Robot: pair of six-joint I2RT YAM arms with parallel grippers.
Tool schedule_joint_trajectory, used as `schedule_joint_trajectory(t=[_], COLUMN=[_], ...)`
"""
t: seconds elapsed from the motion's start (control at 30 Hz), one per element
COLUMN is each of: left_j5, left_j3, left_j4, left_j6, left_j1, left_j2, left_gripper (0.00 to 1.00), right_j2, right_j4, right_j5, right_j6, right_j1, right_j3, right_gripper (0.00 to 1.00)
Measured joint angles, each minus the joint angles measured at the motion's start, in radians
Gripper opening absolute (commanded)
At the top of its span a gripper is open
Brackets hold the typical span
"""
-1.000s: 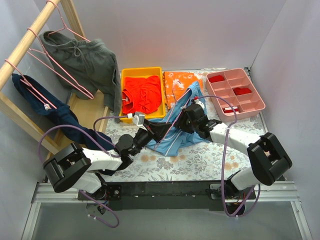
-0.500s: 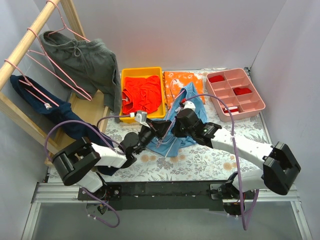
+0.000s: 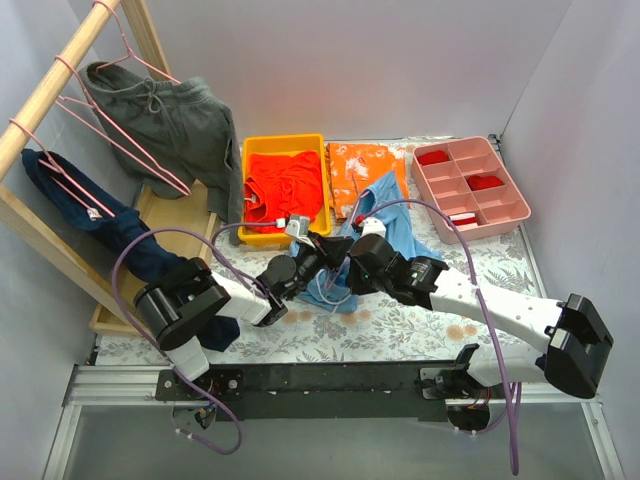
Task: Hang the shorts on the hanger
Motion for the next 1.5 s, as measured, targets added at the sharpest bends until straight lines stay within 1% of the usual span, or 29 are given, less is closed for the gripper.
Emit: schedule_joint_trajectory(t=[0.13,0.27,0.63,0.8,1.03,1.1,1.23,1.4,1.5], left_j5=[0.01,0.019,0.035,0.04,0.041,0.041,0.031,0.016,0.007], left_j3=[0.032,0.053,0.132,0.164,0.171,0.151,0.057,-0.071,-0.126], left_j4=[0.0,0.0,0.007,0.031,0.039,0.044,0.046,0.045,0.042], left_j6=[-0.014,-0.016,-0.061,-0.071,-0.071,-0.073,-0.076,-0.1,-0.096], left_j1=[0.003,0.003,0.001,-0.006,-0.023,-0.025,-0.024,-0.031,-0.066], left_j2=[0.071,0.106,0.235,0.293,0.316,0.315,0.294,0.227,0.158], left_gripper=[0.0,0.0,0.0,0.0,0.0,0.0,0.0,0.0,0.0], right_j2=[0.012,0.033,0.005,-0.008,-0.01,-0.019,-0.058,-0.101,-0.101], right_j4=[-0.024,-0.029,0.011,0.035,0.038,0.028,-0.001,-0.017,-0.022], right_j5=[-0.013,-0.022,-0.045,-0.059,-0.067,-0.063,-0.067,-0.09,-0.105], right_j6=[-0.008,-0.011,0.005,0.007,0.006,0.008,0.017,0.021,0.02], right_j1=[0.006,0.018,0.021,0.021,0.021,0.02,0.007,-0.027,-0.046], right_j3=[0.0,-0.008,-0.136,-0.151,-0.151,-0.151,-0.15,-0.15,-0.15], right_gripper=[0.01,0.01,0.01,0.01,0.01,0.01,0.01,0.01,0.01])
